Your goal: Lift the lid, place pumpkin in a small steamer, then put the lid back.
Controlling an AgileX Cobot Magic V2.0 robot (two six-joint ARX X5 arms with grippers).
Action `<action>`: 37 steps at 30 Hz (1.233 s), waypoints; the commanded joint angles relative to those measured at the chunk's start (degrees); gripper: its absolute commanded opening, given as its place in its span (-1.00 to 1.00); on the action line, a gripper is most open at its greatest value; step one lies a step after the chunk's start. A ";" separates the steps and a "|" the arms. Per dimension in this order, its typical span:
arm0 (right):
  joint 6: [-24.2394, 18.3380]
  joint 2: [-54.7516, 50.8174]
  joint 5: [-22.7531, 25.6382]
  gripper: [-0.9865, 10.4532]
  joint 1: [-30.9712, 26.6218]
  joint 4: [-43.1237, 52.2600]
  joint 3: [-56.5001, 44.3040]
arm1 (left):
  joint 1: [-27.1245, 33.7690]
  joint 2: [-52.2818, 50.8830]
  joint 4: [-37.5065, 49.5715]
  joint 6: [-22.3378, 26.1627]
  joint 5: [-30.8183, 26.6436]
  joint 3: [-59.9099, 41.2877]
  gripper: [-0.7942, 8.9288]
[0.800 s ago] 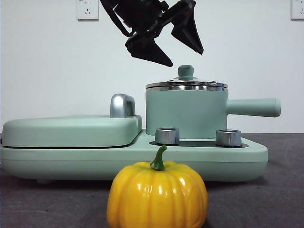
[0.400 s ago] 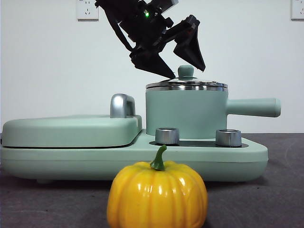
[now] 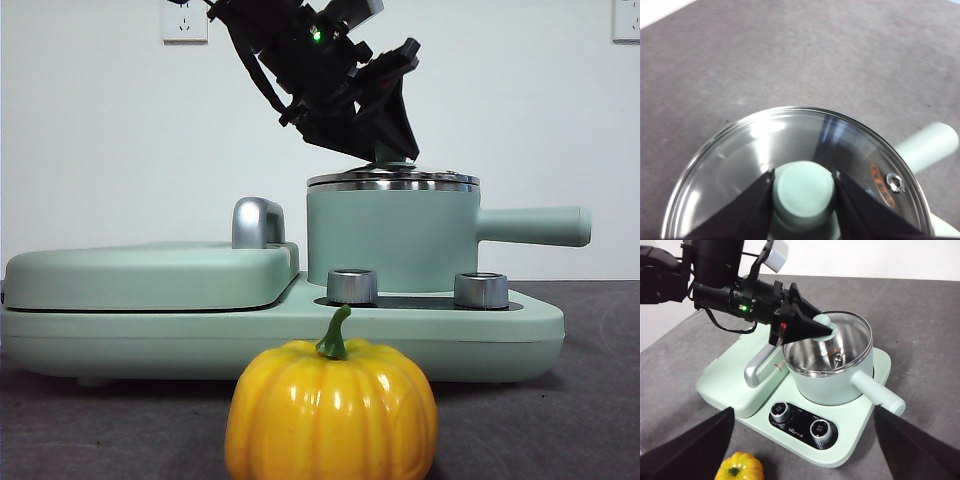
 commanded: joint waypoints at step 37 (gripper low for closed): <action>2.89 21.97 6.56 -0.05 24.46 -7.28 10.86 | 6.34 -16.50 -8.22 -1.70 -1.05 2.54 -0.72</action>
